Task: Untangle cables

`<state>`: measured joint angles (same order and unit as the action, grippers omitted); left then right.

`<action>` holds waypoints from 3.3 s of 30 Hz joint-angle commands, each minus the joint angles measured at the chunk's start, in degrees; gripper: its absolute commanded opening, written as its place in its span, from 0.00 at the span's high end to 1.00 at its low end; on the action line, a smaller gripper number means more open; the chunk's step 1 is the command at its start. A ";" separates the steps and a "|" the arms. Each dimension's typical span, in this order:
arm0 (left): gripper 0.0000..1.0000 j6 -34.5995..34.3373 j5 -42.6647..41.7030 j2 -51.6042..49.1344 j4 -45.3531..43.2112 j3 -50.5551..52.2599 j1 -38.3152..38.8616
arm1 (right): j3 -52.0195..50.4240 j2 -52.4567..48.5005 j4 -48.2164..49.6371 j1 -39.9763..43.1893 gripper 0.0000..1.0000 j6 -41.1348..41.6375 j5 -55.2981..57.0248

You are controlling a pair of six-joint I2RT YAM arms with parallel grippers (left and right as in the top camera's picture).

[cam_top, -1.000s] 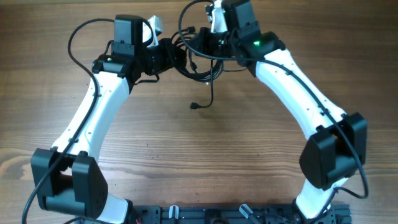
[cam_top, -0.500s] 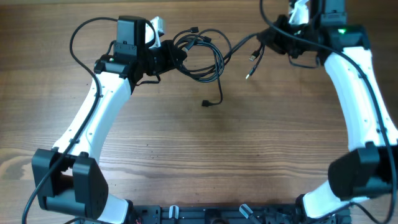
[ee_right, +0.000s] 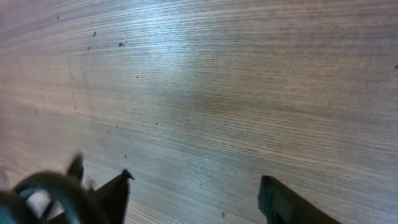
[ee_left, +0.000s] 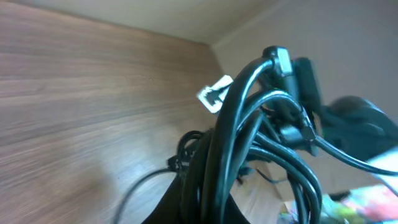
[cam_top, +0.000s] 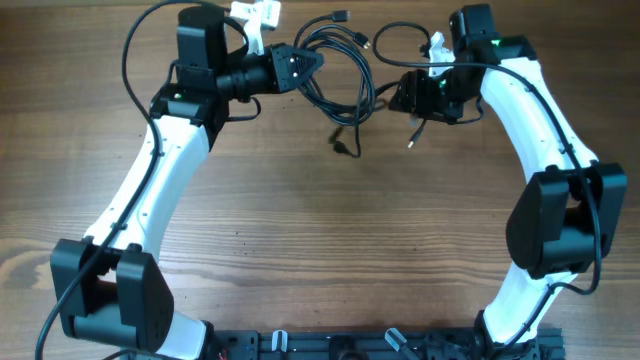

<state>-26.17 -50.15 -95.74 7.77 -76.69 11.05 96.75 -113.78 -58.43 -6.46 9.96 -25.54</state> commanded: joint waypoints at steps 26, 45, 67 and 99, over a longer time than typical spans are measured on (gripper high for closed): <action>0.96 0.00 -5.25 1.57 0.22 -0.37 -3.30 | 10.38 10.86 1.81 18.08 0.12 -9.22 -10.73; 0.96 -20.04 30.38 1.57 21.24 -0.37 -3.30 | 10.08 10.86 -1.18 -6.19 0.16 -10.29 -7.56; 0.96 -34.29 30.69 1.57 23.12 -0.37 -3.45 | 1.73 2.43 4.17 -17.86 0.27 -14.10 2.78; 0.96 23.82 24.44 1.55 33.11 -0.37 -3.41 | 6.54 18.32 28.41 -15.21 0.96 -5.05 33.38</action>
<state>-11.60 -27.27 -95.02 37.04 -77.25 8.25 101.41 -97.17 -34.94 -22.98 2.02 -5.08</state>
